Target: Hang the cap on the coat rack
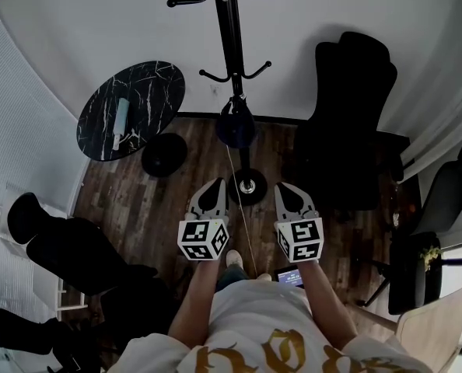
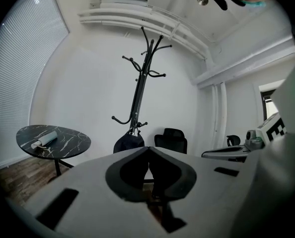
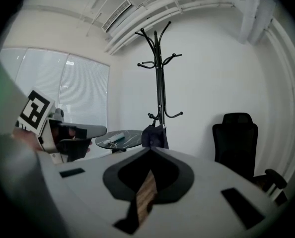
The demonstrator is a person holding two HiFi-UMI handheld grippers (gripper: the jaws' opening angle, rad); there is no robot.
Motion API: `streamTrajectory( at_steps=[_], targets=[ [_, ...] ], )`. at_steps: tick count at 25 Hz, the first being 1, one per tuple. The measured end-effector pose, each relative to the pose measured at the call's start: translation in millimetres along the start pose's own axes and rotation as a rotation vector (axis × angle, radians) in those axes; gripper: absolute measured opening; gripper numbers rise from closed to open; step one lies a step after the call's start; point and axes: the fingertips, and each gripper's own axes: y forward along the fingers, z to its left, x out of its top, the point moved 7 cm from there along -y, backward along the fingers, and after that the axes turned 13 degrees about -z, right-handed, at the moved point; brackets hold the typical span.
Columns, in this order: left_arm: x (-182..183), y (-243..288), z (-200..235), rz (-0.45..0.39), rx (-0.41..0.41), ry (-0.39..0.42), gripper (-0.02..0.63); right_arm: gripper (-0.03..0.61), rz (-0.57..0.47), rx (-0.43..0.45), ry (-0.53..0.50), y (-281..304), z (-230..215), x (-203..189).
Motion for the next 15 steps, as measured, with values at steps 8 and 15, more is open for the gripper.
streamTrajectory(
  at_steps=[8, 15],
  targets=[
    [-5, 0, 0, 0.006, 0.002, -0.006, 0.02, 0.011, 0.017, -0.001, 0.006, -2, -2, -7],
    [-13, 0, 6, 0.031, 0.004, -0.019, 0.02, 0.011, 0.029, 0.003, 0.009, 3, 0, -11]
  ],
)
